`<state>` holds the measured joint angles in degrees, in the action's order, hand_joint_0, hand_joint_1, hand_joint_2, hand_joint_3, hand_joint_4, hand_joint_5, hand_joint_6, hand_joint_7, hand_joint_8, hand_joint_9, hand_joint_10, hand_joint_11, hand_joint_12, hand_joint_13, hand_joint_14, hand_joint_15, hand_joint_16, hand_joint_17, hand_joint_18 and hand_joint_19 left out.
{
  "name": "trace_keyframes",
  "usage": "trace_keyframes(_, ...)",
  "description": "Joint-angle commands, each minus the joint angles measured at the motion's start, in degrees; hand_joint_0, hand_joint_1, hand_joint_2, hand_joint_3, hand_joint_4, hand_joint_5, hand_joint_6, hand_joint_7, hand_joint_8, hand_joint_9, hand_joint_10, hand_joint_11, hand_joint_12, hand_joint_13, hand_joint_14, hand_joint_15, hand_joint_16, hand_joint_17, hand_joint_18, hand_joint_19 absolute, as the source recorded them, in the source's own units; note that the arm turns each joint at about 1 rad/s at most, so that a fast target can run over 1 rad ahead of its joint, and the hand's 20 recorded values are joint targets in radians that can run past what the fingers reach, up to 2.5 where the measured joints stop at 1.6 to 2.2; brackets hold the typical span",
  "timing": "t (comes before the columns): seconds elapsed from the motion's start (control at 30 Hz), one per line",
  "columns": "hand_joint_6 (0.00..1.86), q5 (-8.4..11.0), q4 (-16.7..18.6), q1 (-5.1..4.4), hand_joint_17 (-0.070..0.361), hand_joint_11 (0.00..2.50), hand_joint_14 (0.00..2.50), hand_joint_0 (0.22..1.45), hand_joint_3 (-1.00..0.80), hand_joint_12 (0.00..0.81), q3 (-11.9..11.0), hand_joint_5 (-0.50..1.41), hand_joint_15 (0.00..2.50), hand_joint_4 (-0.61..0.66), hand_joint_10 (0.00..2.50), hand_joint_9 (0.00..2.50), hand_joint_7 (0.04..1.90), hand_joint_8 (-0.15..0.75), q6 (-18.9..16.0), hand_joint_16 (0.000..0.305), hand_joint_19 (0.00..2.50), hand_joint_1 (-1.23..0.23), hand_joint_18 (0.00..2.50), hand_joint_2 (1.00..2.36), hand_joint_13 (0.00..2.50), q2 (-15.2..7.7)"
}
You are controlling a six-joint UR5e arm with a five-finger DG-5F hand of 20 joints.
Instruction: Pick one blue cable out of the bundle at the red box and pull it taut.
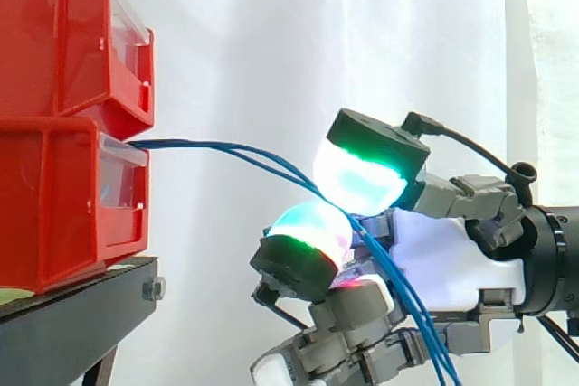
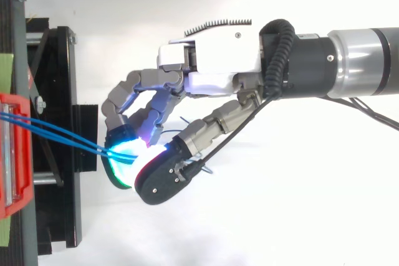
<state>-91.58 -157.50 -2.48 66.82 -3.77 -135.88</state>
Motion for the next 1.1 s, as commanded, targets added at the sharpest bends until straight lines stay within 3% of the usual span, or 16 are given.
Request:
trace_keyframes(0.0,0.91,0.0,0.0,0.02,0.116,1.28,0.01,0.66,-0.23,0.376,-0.03,-0.15,0.36,0.11,0.01,1.0,1.18,0.333,-0.01,0.051,0.39,-0.86,0.55,1.02,0.6,0.0)
trace_keyframes(0.2,0.91,0.0,0.0,0.02,0.114,1.25,0.01,0.77,-0.32,0.367,-0.2,-0.14,0.34,0.0,0.01,1.0,1.24,0.321,-0.01,0.051,0.33,-0.98,0.58,1.01,0.61,0.0)
trace_keyframes(0.37,0.91,0.0,0.0,0.02,0.113,1.24,0.01,0.82,-0.45,0.359,-0.38,-0.14,0.33,0.01,0.01,1.02,1.34,0.313,-0.01,0.05,0.33,-1.0,0.6,1.0,0.62,0.0)
trace_keyframes(0.53,0.92,0.0,0.0,0.02,0.113,1.23,0.01,0.73,-0.5,0.357,-0.47,-0.14,0.33,0.06,0.01,1.0,1.19,0.311,-0.01,0.05,0.31,-1.01,0.61,1.0,0.62,0.0)
trace_keyframes(0.6,0.92,0.0,0.0,0.11,0.116,1.23,0.01,0.56,-0.5,0.366,-0.38,-0.14,0.35,0.09,0.01,1.01,1.12,0.322,-0.01,0.052,0.35,-0.93,0.59,1.0,0.61,0.0)
trace_keyframes(0.7,0.91,0.0,-0.09,0.02,0.133,1.23,0.01,0.46,-0.5,0.396,-0.47,-0.14,0.36,0.11,0.01,1.06,1.12,0.36,-0.01,0.059,0.39,-0.73,0.59,1.0,0.63,0.0)
trace_keyframes(0.87,0.9,0.0,0.0,0.02,0.122,1.25,0.01,0.52,-0.5,0.37,-0.38,-0.14,0.39,0.1,0.01,1.07,1.17,0.332,-0.01,0.054,0.44,-0.56,0.52,1.0,0.62,0.0)
trace_keyframes(0.93,0.9,0.0,0.0,0.11,0.12,1.25,0.01,0.54,-0.5,0.366,-0.38,-0.14,0.39,0.11,0.01,1.07,1.18,0.326,-0.01,0.053,0.45,-0.58,0.51,1.0,0.61,0.0)
trace_keyframes(1.07,0.9,0.0,0.0,0.11,0.125,1.23,0.01,0.58,-0.33,0.376,-0.38,-0.14,0.39,0.11,0.01,1.07,1.17,0.334,-0.01,0.055,0.45,-0.67,0.52,1.01,0.64,0.0)
